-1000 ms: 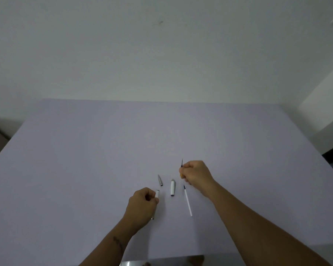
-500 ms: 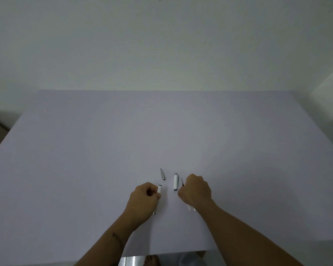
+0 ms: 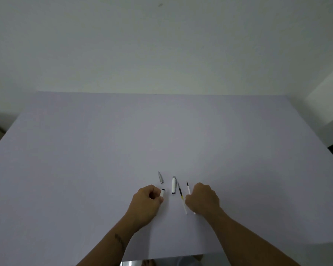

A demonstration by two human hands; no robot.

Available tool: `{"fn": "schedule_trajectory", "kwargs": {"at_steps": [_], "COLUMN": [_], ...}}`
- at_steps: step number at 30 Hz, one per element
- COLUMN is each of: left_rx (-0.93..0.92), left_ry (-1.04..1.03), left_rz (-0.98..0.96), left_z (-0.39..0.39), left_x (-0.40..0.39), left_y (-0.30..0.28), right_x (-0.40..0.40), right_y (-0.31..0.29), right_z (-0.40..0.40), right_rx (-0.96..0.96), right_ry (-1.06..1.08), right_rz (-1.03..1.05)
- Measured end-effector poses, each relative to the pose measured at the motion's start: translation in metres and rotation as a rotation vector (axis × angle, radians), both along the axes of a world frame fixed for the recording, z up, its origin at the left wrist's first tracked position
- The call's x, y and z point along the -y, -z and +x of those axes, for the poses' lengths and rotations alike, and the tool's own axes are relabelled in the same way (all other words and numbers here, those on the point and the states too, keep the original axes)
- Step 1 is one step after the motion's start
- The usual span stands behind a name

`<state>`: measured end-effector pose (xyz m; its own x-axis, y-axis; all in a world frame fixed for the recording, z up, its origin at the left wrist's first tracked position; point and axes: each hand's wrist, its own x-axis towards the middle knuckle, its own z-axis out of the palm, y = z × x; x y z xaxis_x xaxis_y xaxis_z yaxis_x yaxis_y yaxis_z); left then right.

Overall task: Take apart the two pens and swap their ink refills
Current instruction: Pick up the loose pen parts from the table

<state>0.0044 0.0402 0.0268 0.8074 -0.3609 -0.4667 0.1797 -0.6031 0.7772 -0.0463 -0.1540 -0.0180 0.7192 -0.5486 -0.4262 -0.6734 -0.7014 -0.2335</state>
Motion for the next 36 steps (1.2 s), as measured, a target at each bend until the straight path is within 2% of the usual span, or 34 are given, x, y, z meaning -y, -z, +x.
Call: {"fn": "schedule_trajectory", "kwargs": {"at_steps": [12,14,19,22,28,36], "left_rx": [-0.024,-0.022,-0.035,-0.049,-0.039,-0.009], "left_ry": [0.064,0.074,0.082,0.075,0.061,-0.028], "left_rz": [-0.022,-0.027,-0.021,-0.028,-0.048,-0.167], "left_z": [0.002,0.001,0.0,-0.001,0.001,-0.001], "left_x": [0.003,0.003,0.003,0.004,0.003,0.0], "left_y": [-0.01,-0.012,-0.014,-0.014,-0.017,-0.015], "right_x": [0.007,0.008,-0.004,-0.019,-0.036,-0.043], "right_y": [-0.011,-0.019,-0.062,-0.081,-0.087,-0.081], "right_z": [-0.007,-0.004,0.023,0.03,0.03,0.029], "right_rx": [-0.031,0.024,0.431,0.556,0.645,0.652], "right_ry": [-0.078,-0.034,0.125,0.118,0.074,0.001], "right_rz": [-0.03,0.016,0.411,0.553,0.555,0.535]}}
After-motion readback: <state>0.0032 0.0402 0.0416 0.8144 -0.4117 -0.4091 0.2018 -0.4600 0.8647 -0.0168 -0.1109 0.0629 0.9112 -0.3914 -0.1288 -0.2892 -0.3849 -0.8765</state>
